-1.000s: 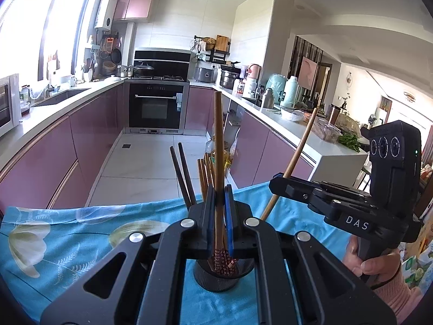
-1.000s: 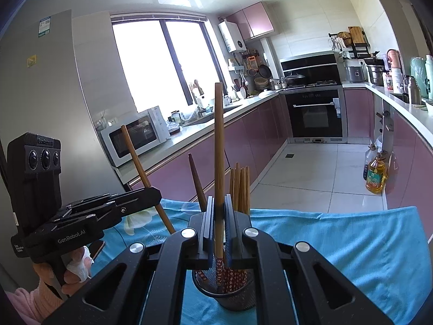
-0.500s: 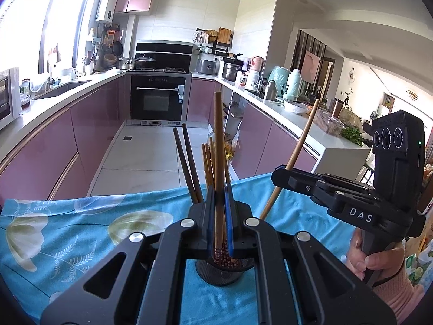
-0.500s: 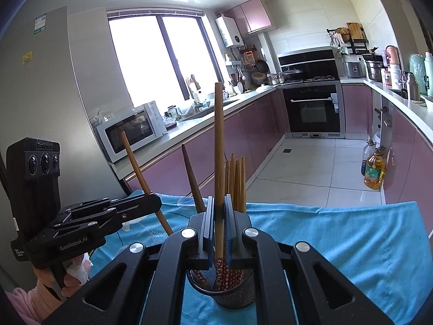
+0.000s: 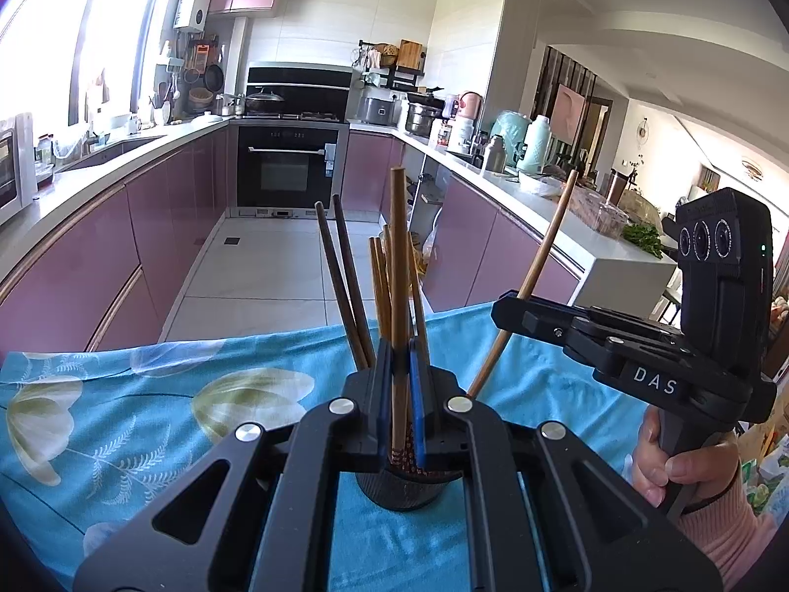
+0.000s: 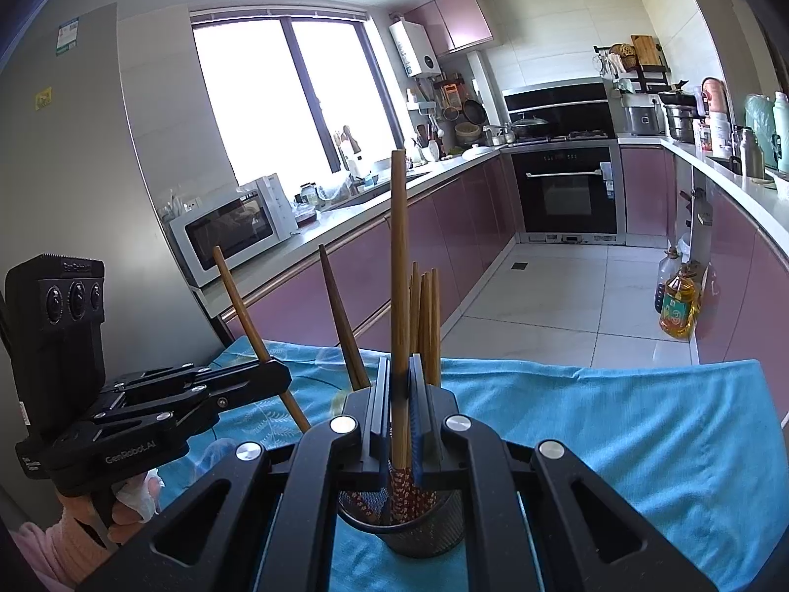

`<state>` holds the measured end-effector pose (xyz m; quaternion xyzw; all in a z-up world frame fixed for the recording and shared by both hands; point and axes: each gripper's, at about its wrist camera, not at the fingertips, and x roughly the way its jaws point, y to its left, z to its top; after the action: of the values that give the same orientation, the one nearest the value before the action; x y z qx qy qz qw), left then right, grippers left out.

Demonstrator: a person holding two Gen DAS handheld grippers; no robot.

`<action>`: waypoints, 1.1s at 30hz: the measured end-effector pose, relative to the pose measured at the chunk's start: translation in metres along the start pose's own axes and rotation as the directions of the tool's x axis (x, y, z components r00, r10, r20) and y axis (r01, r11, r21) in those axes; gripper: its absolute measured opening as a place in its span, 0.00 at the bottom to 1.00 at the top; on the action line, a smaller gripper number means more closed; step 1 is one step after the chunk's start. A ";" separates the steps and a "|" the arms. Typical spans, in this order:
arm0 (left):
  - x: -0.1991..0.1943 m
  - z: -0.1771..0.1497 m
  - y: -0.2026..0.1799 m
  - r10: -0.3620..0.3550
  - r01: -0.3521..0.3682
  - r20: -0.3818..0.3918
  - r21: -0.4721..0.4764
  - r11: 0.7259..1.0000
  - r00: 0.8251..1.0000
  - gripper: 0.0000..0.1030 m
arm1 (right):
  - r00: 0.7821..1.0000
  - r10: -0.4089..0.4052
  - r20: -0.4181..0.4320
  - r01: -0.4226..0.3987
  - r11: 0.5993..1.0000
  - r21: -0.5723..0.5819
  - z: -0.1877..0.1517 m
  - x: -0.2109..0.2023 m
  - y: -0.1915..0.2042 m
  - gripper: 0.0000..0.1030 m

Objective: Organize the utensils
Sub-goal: 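Lower both chopsticks into the mesh cup, pushing them down among the others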

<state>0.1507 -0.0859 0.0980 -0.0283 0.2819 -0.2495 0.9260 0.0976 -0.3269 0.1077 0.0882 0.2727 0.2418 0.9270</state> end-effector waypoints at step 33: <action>0.049 -0.015 0.016 -0.013 0.011 -0.095 -0.015 1.000 0.995 0.07 | 0.991 -0.015 -0.131 0.013 1.000 -0.017 -0.014 0.039 0.004 0.06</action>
<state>0.1852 -0.0941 0.0578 -0.0248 0.3273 -0.2539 0.9098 0.1166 -0.3035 0.0794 0.0630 0.3315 0.2427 0.9095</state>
